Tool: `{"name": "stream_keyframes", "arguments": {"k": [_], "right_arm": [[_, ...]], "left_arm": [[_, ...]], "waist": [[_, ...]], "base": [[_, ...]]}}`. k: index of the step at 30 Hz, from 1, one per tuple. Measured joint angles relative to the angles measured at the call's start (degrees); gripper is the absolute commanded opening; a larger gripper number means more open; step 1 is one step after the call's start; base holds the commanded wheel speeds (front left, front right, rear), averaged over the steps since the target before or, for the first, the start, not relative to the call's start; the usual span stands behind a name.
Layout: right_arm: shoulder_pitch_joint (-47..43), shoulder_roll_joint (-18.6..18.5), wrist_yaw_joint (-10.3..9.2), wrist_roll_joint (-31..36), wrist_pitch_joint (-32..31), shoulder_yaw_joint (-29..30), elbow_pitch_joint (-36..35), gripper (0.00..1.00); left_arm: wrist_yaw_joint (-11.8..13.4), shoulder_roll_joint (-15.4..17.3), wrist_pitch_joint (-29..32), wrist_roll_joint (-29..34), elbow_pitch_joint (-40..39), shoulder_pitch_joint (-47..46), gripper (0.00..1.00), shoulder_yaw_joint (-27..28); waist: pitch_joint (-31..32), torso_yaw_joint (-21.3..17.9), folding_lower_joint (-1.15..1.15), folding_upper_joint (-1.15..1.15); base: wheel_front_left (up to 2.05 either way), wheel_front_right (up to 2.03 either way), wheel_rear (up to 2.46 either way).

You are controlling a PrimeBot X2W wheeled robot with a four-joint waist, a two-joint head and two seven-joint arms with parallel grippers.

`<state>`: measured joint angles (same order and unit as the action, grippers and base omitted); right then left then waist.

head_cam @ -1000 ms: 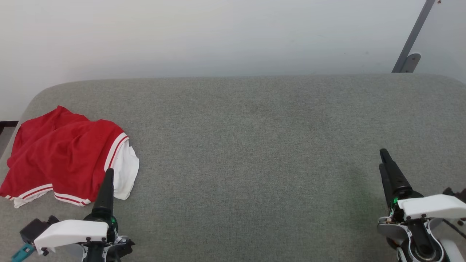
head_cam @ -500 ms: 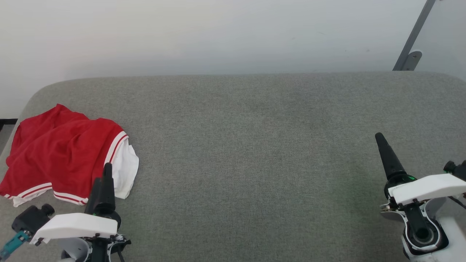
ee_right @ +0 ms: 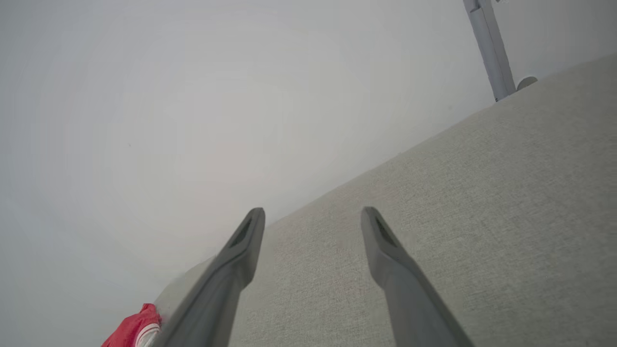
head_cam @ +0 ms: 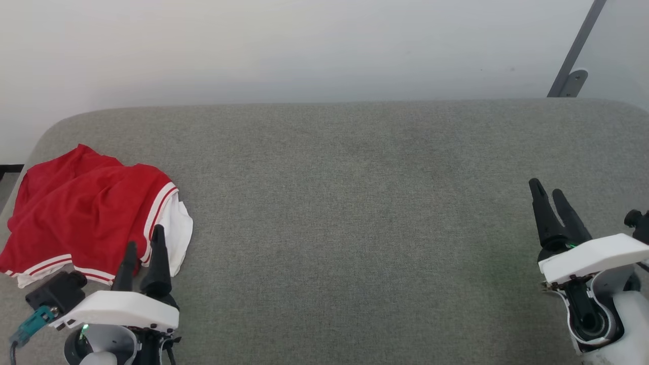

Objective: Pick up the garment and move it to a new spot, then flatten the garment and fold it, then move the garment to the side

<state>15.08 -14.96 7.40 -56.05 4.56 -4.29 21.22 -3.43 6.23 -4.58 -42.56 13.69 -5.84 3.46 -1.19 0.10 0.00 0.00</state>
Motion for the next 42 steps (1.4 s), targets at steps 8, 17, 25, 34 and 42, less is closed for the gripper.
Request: {"name": "stream_keyframes", "arguments": {"k": [8,17,25,34,42], "right_arm": [[0.8,-0.2,0.0,10.8,1.6,0.8,-0.2,1.0],[0.8,-0.3,0.01,19.4,3.0,1.1,-0.4,1.0],[0.8,-0.7,0.01,24.1,4.1,0.9,-0.2,1.0],[0.8,-1.0,0.01,27.6,5.2,1.1,0.3,1.0],[0.9,-1.2,0.01,31.0,6.3,0.9,0.9,1.0]], "left_arm": [[2.4,1.6,-1.6,7.0,-1.1,0.0,1.0,-2.7],[4.0,3.1,-3.1,12.2,-1.2,0.0,1.0,-4.9],[5.0,3.8,-4.1,16.2,-1.0,0.3,1.0,-6.2],[5.2,4.0,-5.4,19.5,0.1,0.5,1.0,-6.3],[4.4,3.7,-6.4,22.7,0.9,0.5,1.0,-5.5]], "waist": [[-0.3,0.0,0.0,0.0],[-0.1,0.0,0.0,0.0],[0.3,-0.1,0.0,0.0],[0.4,-0.1,0.0,0.0],[0.4,-0.2,0.0,0.0]], "base": [[0.0,0.0,0.0],[0.0,0.0,0.0],[0.0,0.0,0.0],[0.0,0.0,0.0],[0.0,0.0,0.0]]}}
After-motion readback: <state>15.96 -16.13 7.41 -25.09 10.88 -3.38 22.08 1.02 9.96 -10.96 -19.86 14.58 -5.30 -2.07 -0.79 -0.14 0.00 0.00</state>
